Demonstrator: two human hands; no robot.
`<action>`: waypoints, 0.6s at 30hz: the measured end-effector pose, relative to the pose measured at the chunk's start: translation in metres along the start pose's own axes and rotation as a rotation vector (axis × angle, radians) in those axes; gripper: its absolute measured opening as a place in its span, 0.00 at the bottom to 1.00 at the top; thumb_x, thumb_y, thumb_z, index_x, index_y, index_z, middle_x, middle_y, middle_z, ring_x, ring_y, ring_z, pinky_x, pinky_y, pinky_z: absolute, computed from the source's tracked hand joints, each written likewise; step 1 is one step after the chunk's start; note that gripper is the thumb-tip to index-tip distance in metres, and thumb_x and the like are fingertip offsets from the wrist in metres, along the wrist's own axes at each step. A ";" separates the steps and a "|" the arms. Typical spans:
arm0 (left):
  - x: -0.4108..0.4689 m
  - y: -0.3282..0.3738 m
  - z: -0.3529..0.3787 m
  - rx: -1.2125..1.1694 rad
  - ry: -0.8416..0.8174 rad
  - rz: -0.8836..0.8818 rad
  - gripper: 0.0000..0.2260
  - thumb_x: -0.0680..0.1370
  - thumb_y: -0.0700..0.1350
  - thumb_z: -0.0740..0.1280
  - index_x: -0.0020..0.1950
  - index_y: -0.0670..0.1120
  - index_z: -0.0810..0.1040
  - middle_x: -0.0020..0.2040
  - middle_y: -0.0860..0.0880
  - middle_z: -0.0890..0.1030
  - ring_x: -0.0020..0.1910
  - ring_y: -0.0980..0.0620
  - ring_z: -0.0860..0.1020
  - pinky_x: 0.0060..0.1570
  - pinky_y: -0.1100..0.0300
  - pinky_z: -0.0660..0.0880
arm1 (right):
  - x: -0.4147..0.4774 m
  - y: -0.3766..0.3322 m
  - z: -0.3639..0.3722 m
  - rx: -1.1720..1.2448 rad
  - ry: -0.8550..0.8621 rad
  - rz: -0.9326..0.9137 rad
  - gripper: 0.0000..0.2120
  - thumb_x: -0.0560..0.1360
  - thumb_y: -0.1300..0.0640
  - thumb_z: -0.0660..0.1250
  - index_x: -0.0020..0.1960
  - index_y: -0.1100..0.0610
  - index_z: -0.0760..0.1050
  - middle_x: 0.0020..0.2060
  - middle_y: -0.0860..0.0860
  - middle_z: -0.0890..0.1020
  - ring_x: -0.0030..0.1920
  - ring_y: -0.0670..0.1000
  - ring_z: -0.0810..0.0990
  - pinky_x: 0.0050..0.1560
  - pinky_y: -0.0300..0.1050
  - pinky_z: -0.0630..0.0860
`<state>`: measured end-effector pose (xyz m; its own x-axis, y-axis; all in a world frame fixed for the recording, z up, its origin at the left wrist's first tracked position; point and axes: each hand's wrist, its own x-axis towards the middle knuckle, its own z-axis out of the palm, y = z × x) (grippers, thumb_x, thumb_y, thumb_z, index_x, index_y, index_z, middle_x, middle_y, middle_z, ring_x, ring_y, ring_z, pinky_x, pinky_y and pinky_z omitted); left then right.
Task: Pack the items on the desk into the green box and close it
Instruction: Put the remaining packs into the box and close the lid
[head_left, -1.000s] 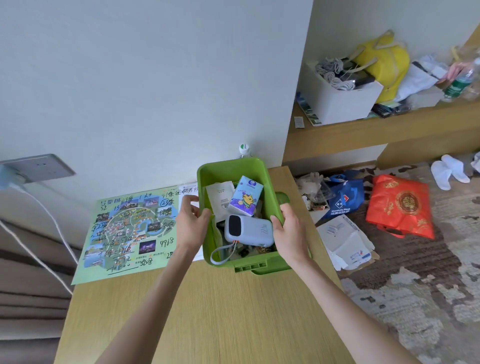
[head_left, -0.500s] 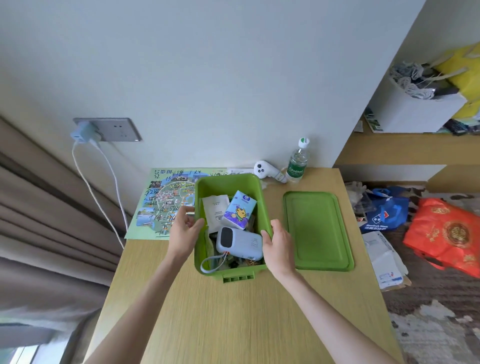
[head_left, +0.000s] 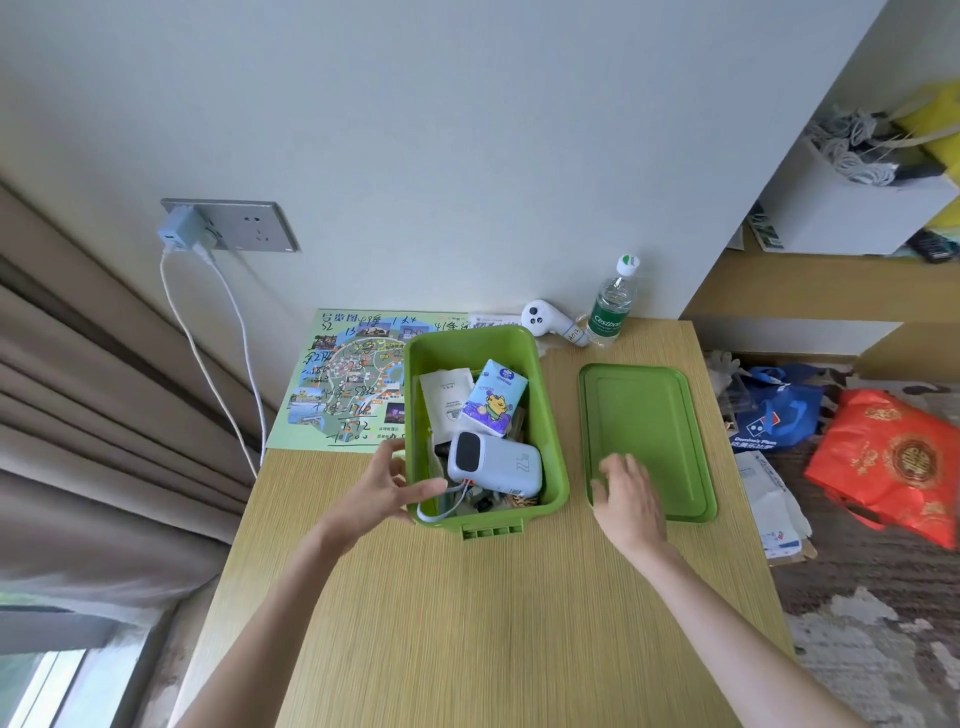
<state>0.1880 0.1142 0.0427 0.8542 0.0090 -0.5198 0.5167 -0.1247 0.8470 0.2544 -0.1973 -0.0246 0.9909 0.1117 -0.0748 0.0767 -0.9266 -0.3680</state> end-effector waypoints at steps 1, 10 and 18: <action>-0.005 -0.003 0.000 -0.022 -0.042 -0.013 0.37 0.69 0.50 0.78 0.71 0.49 0.60 0.61 0.42 0.78 0.54 0.43 0.81 0.45 0.49 0.81 | -0.005 0.009 0.005 -0.064 -0.080 0.006 0.11 0.79 0.57 0.63 0.59 0.60 0.73 0.54 0.52 0.76 0.55 0.51 0.75 0.57 0.43 0.73; -0.023 -0.010 0.003 -0.103 -0.041 0.020 0.37 0.69 0.41 0.76 0.73 0.49 0.61 0.62 0.38 0.76 0.55 0.42 0.81 0.46 0.51 0.82 | -0.052 0.028 0.031 -0.215 -0.244 -0.052 0.11 0.78 0.57 0.65 0.60 0.58 0.75 0.61 0.51 0.78 0.66 0.51 0.73 0.73 0.49 0.62; -0.013 -0.010 0.019 -0.089 0.151 -0.012 0.26 0.73 0.35 0.72 0.67 0.47 0.65 0.55 0.37 0.80 0.42 0.45 0.83 0.36 0.56 0.81 | -0.057 0.021 0.003 -0.113 -0.072 -0.208 0.04 0.75 0.61 0.65 0.48 0.58 0.72 0.43 0.47 0.71 0.46 0.47 0.70 0.53 0.47 0.74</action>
<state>0.1705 0.0966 0.0391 0.8432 0.1593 -0.5134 0.5245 -0.0349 0.8507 0.1989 -0.2223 -0.0307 0.9424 0.3259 -0.0752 0.2942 -0.9147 -0.2770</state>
